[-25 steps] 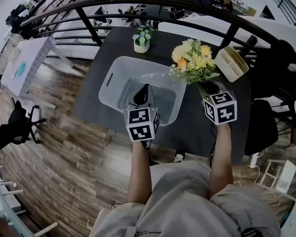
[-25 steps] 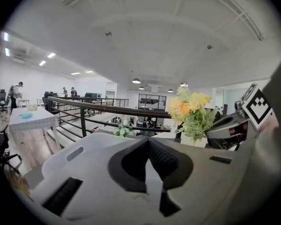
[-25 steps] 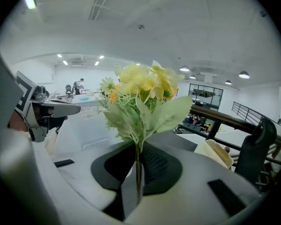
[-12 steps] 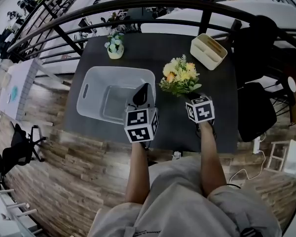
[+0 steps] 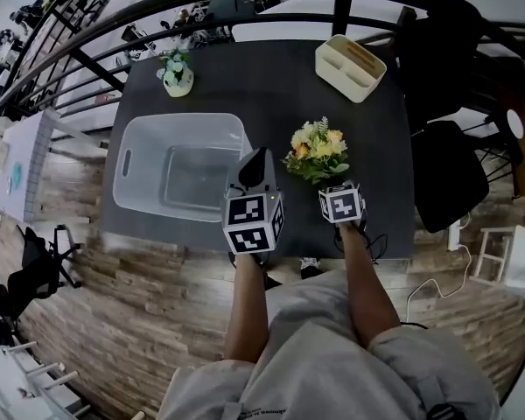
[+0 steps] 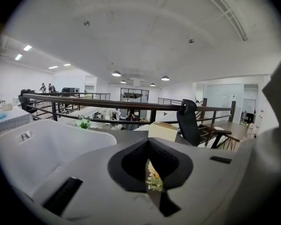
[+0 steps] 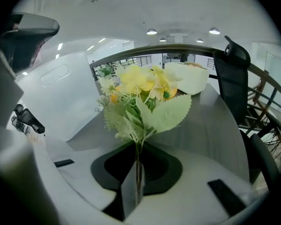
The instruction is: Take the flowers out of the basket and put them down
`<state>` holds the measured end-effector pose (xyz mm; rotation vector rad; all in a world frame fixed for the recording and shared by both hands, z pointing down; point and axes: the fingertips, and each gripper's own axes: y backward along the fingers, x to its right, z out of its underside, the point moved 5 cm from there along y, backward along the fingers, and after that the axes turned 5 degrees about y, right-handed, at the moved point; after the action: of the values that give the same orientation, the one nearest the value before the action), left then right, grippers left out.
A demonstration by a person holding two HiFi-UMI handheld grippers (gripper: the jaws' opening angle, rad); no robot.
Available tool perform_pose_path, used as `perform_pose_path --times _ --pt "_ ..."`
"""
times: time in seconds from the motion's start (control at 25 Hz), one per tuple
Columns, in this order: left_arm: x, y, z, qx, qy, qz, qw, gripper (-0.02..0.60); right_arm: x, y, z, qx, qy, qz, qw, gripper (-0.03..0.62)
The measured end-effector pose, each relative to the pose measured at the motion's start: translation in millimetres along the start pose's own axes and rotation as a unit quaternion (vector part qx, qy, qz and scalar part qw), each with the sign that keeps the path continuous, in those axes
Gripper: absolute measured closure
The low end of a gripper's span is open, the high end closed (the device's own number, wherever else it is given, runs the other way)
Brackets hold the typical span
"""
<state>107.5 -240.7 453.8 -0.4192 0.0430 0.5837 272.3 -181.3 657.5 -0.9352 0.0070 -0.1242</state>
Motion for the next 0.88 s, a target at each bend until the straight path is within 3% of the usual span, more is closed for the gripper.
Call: perform_pose_path --times 0.52,0.88 --pt "-13.6 16.0 7.9 0.0 -0.004 -0.043 0.9991 0.554 -9.4 -34.0 21.2 -0.01 -0.017 -0.042 0.999 0.523" --pt "-33.6 59.6 13.3 0.01 0.015 -0.095 0.9953 0.555 -19.1 -36.0 18.9 0.005 0.008 -0.058 0.998 0.513"
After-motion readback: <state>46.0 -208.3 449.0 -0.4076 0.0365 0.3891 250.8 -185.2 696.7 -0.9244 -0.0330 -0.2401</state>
